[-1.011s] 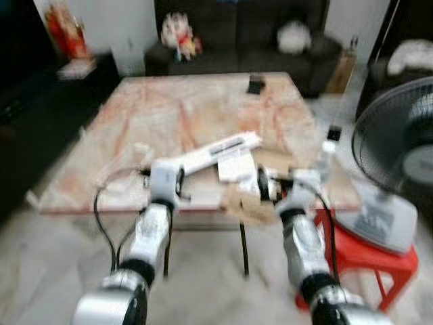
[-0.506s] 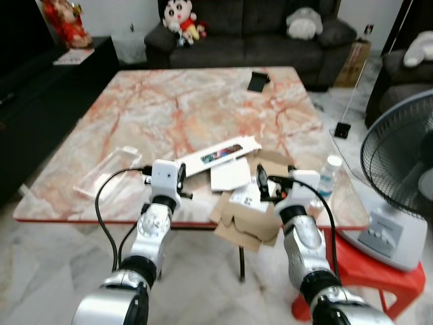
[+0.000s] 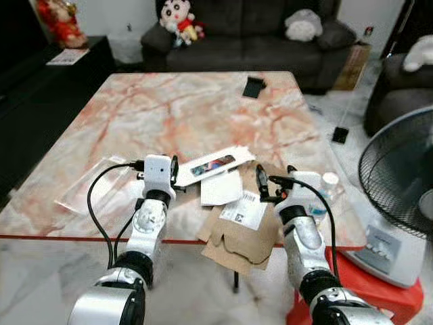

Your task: Picking trash to rubbish bin

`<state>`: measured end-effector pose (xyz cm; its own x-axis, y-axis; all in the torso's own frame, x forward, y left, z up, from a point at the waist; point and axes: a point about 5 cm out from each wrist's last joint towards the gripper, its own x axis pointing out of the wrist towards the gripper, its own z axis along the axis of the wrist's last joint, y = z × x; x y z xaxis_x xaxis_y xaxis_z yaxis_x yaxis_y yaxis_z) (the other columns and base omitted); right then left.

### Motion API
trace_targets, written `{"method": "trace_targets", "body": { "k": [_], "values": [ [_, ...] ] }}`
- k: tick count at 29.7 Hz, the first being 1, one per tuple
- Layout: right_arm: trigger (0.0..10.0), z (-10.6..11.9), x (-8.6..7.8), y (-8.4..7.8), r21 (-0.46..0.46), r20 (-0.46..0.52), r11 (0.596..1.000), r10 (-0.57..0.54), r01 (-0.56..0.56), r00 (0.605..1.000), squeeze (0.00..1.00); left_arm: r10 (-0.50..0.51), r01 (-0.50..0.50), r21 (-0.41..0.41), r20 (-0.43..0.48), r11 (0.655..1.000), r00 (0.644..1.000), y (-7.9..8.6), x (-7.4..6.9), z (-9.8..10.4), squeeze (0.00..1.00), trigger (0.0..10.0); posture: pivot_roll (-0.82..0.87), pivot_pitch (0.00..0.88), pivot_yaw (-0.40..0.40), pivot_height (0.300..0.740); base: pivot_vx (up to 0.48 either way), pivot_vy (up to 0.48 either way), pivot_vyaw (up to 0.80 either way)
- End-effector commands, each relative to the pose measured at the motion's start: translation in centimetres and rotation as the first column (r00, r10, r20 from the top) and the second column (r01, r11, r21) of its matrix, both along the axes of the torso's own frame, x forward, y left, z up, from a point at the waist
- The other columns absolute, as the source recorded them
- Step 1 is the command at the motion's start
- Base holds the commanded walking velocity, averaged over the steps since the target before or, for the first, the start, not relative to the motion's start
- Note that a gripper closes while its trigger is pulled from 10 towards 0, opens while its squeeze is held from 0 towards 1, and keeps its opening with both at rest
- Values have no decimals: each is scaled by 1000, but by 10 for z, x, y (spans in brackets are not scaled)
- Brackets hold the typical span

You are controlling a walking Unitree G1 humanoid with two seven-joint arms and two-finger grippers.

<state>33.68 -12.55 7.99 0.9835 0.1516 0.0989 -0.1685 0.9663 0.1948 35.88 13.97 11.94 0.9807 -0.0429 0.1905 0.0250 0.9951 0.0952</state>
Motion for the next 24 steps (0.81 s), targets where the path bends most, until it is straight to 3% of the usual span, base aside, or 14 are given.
{"method": "trace_targets", "body": {
  "k": [1,3,4,5,6,15,24],
  "values": [
    [10000,2,2,6,-2,4,1000,24,-23,1000,0,36,-36,23,23,999,999,4,1,5,0,10000,-2,2,6,740,0,0,0],
    [10000,2,1,6,-2,0,1000,24,-24,1000,0,62,-62,33,15,998,998,6,3,6,0,10000,-2,2,6,740,0,0,0],
    [10000,1,1,6,-2,-2,1000,24,-24,1000,0,71,-71,25,12,997,997,7,3,6,392,10000,-2,2,6,740,0,0,0],
    [10000,1,1,6,-2,-2,1000,25,-25,1000,0,77,-77,18,12,997,997,8,3,6,392,10000,-4,4,8,740,0,0,0],
    [10000,1,1,6,-2,-2,1000,25,-25,1000,0,82,-82,14,13,996,997,8,2,6,1000,10000,-4,4,8,740,0,0,0],
    [10000,-1,-1,6,0,-8,1000,21,-21,1000,0,148,-148,-2,12,989,989,21,1,6,1000,10000,-6,4,18,740,0,0,0],
    [10000,-3,-3,8,3,-12,1000,25,-25,1000,0,231,-229,-85,15,970,973,41,-4,7,1000,10000,-6,0,27,740,0,0,0]
  ]
}}
